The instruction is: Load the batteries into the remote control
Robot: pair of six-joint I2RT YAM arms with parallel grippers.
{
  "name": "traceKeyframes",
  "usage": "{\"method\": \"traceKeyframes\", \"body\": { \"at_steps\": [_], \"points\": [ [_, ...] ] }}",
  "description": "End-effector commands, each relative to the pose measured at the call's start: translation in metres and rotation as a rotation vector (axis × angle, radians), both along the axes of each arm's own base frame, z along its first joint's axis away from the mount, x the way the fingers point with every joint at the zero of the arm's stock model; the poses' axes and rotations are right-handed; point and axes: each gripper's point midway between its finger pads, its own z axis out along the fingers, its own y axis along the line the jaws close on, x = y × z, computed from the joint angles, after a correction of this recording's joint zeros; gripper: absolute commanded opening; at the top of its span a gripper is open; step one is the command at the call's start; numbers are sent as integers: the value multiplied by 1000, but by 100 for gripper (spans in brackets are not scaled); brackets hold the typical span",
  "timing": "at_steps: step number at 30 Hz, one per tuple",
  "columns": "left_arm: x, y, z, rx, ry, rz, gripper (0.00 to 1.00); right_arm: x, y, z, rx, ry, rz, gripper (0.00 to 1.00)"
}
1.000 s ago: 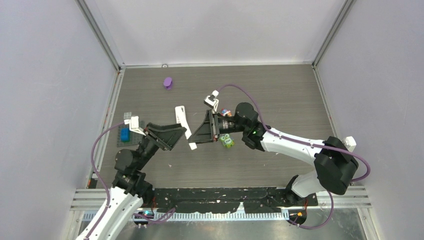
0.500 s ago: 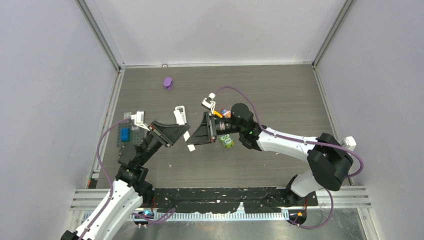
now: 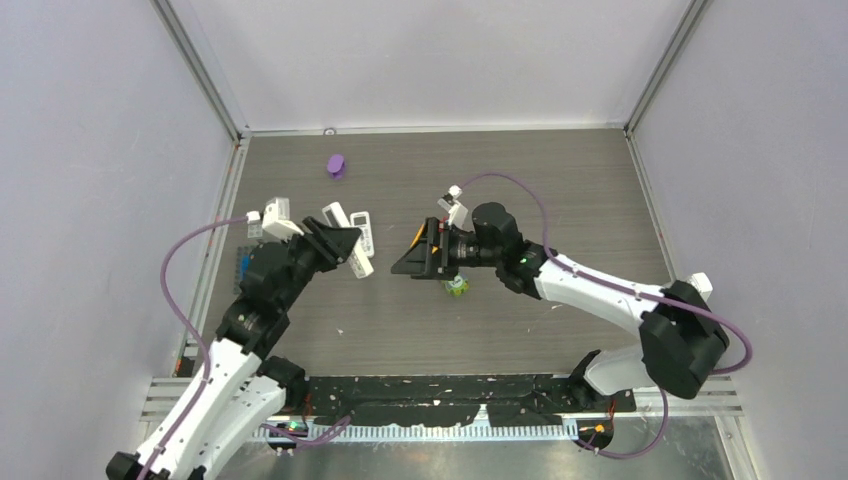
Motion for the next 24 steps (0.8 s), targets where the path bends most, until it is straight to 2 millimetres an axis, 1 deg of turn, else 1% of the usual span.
{"method": "traceKeyframes", "body": {
  "at_steps": [1, 2, 3, 5, 6, 7, 8, 9, 10, 11, 14, 15, 19, 21, 24],
  "points": [
    [23, 59, -60, 379, 257, 274, 0, 27, -35, -1, -207, -189, -176, 94],
    [29, 64, -71, 432, 317, 306, 0, 27, -42, -6, -247, -201, -182, 94],
    [34, 68, -81, 482, 374, 328, 0, 32, -46, -5, -267, -216, -212, 94],
    [46, 73, -100, 566, 474, 354, 0, 32, -53, -7, -298, -226, -226, 94],
    [52, 76, -118, 627, 551, 362, 0, 32, -56, -8, -308, -225, -230, 94],
    [58, 76, -118, 646, 569, 371, 0, 32, -58, -10, -319, -223, -235, 94],
    [63, 79, -127, 682, 616, 376, 0, 32, -60, -9, -320, -223, -241, 94],
    [69, 80, -139, 718, 664, 374, 0, 32, -62, -11, -331, -221, -245, 94],
    [76, 80, -141, 736, 685, 370, 0, 32, -64, -9, -331, -224, -250, 94],
    [80, 83, -145, 749, 717, 373, 0, 32, -67, -11, -342, -223, -260, 94],
    [92, 88, -157, 792, 774, 362, 2, 32, -73, -8, -341, -235, -281, 94],
    [95, 89, -163, 811, 796, 349, 4, 32, -76, -11, -346, -232, -285, 94],
    [100, 96, -184, 879, 884, 329, 21, 29, -79, -13, -347, -223, -280, 94],
    [104, 96, -193, 873, 904, 329, 24, 27, -81, -12, -346, -222, -279, 94],
    [109, 93, -204, 846, 915, 325, 26, 27, -83, -12, -346, -221, -280, 94]
  ]
}}
